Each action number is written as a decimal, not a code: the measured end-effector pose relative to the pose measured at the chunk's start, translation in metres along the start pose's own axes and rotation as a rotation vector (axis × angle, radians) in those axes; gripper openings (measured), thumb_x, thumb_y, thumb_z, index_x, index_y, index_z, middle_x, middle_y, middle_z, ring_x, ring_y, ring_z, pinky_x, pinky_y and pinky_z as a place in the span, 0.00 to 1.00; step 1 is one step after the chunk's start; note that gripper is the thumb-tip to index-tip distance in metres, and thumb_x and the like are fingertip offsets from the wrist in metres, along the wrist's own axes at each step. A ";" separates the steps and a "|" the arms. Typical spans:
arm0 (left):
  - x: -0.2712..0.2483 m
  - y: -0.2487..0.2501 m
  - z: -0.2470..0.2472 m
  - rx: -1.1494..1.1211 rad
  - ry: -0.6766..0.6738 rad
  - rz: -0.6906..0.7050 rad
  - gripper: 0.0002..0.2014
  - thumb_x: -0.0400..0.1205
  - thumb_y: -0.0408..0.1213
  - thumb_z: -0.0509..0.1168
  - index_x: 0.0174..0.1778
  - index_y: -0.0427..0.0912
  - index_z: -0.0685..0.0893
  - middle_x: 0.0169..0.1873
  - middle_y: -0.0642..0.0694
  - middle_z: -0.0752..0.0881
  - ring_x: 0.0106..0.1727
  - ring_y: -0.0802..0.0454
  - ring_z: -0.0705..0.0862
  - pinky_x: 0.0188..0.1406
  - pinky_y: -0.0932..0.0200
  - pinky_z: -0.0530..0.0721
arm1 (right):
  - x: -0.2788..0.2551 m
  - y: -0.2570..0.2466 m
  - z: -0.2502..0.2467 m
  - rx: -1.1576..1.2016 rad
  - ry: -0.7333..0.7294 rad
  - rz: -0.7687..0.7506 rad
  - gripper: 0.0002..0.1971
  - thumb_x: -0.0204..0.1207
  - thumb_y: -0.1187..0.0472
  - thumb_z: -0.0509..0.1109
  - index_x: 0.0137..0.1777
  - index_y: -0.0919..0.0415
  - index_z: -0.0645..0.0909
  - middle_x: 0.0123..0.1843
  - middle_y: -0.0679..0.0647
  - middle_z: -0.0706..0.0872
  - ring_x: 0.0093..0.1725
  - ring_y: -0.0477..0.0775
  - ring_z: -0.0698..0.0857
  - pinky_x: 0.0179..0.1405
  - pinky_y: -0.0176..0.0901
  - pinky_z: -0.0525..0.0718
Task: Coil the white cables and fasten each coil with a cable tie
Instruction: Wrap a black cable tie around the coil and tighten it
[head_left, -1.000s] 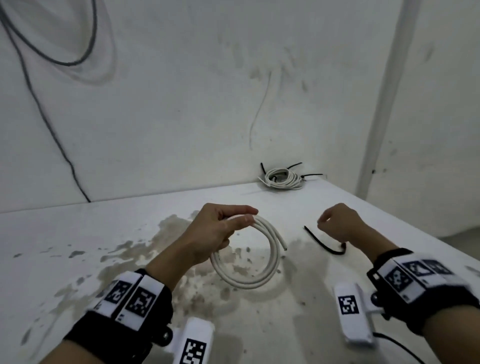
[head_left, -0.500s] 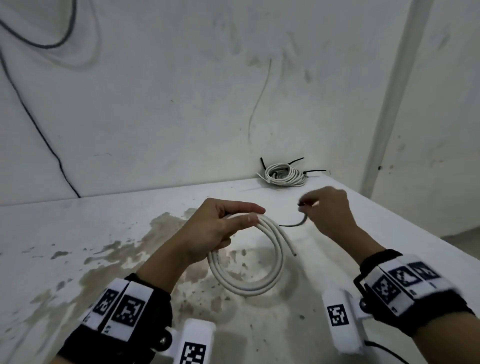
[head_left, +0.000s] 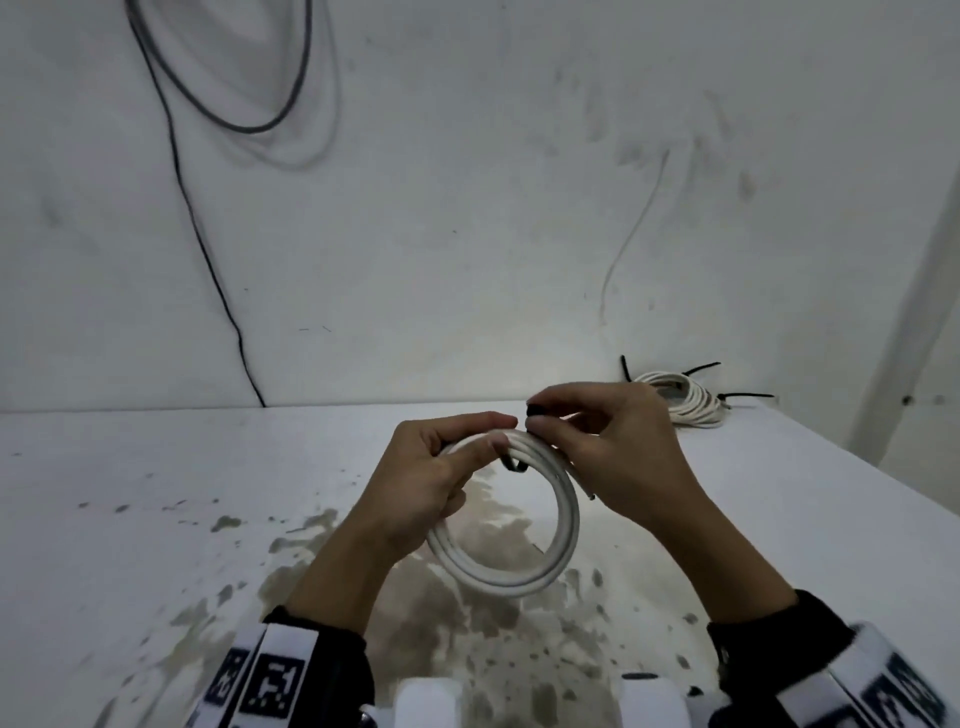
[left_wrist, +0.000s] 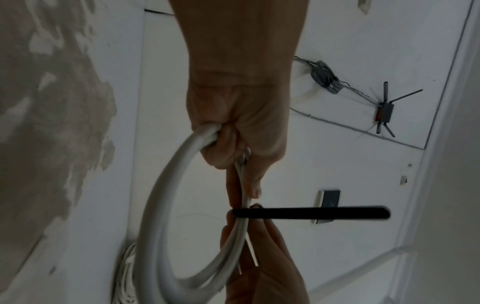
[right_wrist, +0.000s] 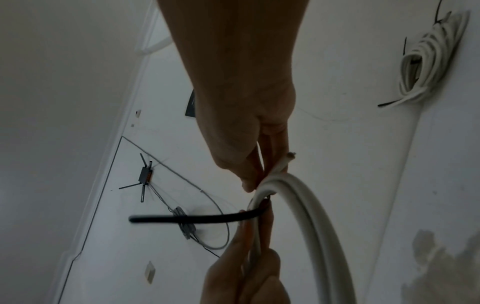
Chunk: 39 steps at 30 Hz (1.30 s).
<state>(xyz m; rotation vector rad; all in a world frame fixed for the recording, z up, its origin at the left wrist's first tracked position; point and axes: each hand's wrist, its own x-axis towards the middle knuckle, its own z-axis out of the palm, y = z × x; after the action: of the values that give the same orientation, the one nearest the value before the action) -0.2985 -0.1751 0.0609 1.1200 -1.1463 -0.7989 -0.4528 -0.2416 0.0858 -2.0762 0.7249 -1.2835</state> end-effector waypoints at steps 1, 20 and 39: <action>0.001 0.001 -0.003 0.016 0.038 0.022 0.08 0.78 0.30 0.67 0.51 0.38 0.89 0.12 0.56 0.65 0.16 0.58 0.54 0.14 0.69 0.56 | 0.003 0.002 0.006 0.013 0.007 0.006 0.06 0.70 0.67 0.75 0.39 0.54 0.87 0.35 0.47 0.90 0.32 0.48 0.90 0.34 0.38 0.86; 0.012 -0.009 -0.029 0.826 0.043 0.370 0.13 0.84 0.46 0.57 0.62 0.49 0.78 0.57 0.55 0.82 0.56 0.58 0.79 0.54 0.62 0.77 | 0.013 0.007 0.057 0.006 0.042 -0.060 0.12 0.76 0.69 0.67 0.42 0.49 0.78 0.38 0.40 0.84 0.36 0.45 0.86 0.36 0.38 0.85; 0.006 0.007 -0.017 0.091 0.145 0.205 0.09 0.78 0.33 0.68 0.44 0.50 0.91 0.20 0.53 0.85 0.15 0.61 0.65 0.17 0.70 0.65 | 0.017 -0.004 0.041 0.089 -0.040 -0.008 0.12 0.79 0.65 0.67 0.52 0.48 0.87 0.47 0.44 0.90 0.48 0.43 0.88 0.50 0.40 0.85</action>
<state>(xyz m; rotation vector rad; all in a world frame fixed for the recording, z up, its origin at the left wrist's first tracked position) -0.2807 -0.1738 0.0691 1.0969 -1.1621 -0.5031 -0.4089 -0.2427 0.0837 -2.0291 0.6305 -1.2528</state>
